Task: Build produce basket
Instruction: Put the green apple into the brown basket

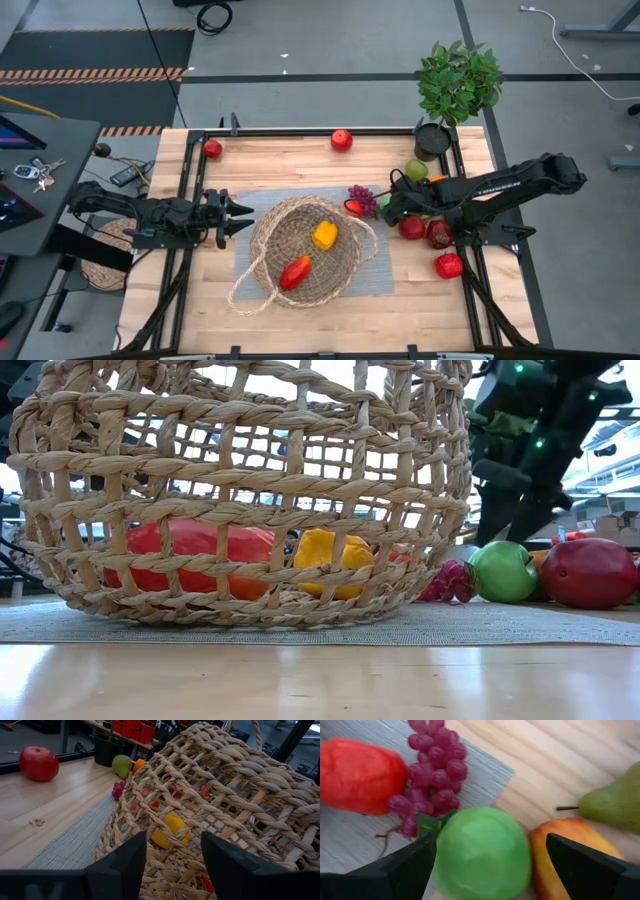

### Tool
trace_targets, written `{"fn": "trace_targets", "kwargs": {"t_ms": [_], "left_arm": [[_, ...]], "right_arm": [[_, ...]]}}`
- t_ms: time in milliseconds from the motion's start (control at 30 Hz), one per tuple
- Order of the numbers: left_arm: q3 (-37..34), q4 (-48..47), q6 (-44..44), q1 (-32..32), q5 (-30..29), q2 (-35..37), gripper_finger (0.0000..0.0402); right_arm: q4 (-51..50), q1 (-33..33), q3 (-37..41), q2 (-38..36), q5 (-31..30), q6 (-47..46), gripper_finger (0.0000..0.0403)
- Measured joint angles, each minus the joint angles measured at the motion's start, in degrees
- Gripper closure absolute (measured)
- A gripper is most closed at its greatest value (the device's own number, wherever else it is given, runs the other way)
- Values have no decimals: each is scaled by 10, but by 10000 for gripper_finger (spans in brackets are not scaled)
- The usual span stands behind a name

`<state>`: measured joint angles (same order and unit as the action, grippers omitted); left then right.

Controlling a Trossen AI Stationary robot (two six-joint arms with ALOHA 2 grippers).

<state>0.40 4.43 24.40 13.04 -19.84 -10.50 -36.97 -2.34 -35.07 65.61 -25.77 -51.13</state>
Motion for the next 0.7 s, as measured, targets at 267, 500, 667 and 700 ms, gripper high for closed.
{"fn": "trace_targets", "kwargs": {"t_ms": [267,500,667,700], "left_arm": [[0,0,0,0,0,0,206],[0,0,0,0,0,0,206],[0,0,0,0,0,0,206],[0,0,0,0,0,0,207]], "right_arm": [[72,5,51,-1,30,-7,23],[83,6,54,-1,34,2,44],[81,6,52,0,41,14,73],[78,6,49,0,45,18,77]]}}
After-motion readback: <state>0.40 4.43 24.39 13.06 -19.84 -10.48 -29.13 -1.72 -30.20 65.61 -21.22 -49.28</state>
